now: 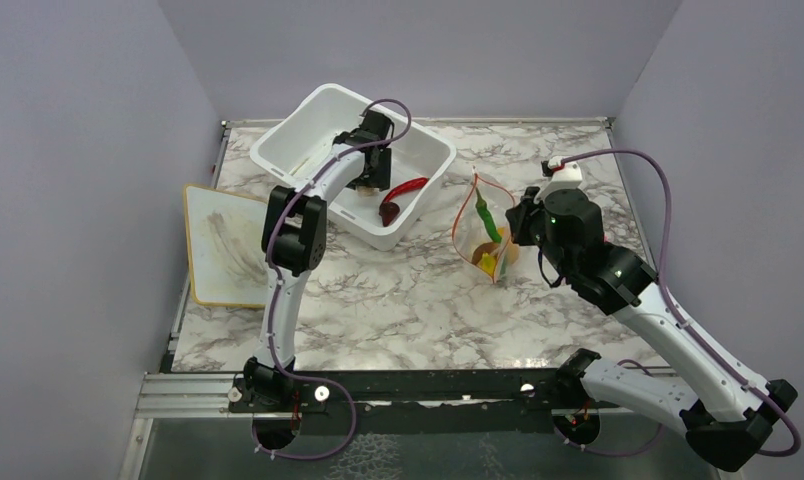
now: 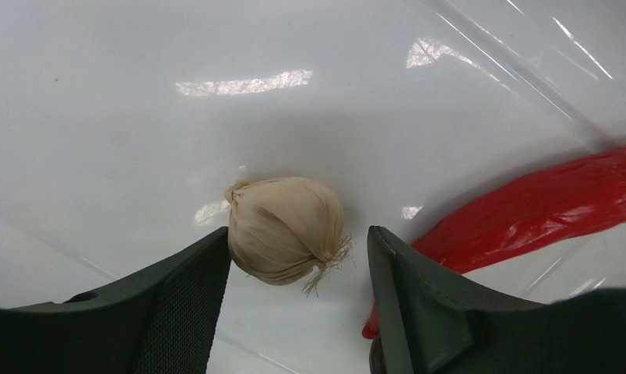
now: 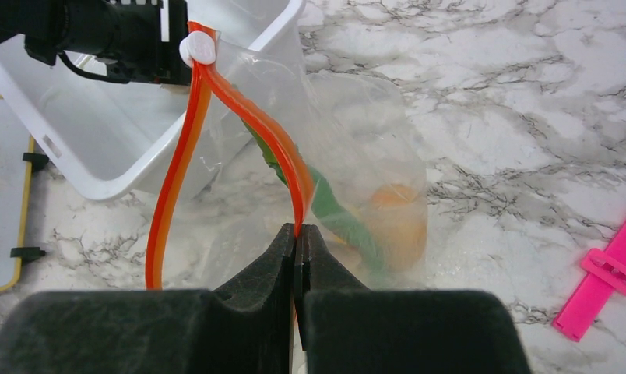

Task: Place the food in the zip-top bag and seal the zipper
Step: Pick up the fake vegetable from the bin.

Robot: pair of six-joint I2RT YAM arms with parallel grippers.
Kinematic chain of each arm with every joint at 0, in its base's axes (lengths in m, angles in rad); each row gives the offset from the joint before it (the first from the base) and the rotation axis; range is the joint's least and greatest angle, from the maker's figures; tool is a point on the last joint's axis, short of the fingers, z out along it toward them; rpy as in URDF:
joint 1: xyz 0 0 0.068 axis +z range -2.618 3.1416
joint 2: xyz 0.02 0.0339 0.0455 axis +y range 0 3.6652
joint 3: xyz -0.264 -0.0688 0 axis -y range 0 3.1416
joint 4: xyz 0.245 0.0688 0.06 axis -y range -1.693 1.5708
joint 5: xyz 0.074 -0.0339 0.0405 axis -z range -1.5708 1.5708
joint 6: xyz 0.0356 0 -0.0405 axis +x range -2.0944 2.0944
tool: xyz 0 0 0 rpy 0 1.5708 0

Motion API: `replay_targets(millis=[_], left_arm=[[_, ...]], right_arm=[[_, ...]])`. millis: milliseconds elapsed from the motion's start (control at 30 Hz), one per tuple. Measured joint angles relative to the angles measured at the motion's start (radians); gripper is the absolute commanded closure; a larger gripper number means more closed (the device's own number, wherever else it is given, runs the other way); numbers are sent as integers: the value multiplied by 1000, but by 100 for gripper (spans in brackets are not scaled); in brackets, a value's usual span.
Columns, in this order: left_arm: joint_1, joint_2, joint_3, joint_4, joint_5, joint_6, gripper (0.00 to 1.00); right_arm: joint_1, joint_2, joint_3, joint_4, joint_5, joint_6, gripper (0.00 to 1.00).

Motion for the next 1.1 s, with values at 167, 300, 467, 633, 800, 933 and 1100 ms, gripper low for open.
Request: replay_targets(millis=[167, 300, 467, 633, 800, 933, 1100], left_arm=[[2, 47, 38, -2, -3, 8, 46], [4, 49, 47, 0, -10, 16, 54], [5, 49, 47, 2, -19, 30, 59], [6, 38, 44, 2, -23, 42, 58], [6, -35, 1, 6, -22, 52, 57], [5, -125, -51, 18, -10, 71, 57], [-5, -327, -188, 97, 91, 92, 57]], right_arm=[[0, 0, 6, 0, 0, 0, 99], [0, -1, 6, 0, 0, 0, 99], [0, -1, 6, 0, 0, 2, 99], [0, -1, 6, -1, -15, 13, 99], [0, 10, 6, -5, -32, 31, 99], [0, 46, 23, -13, -56, 47, 99], [0, 101, 52, -27, -112, 98, 99]])
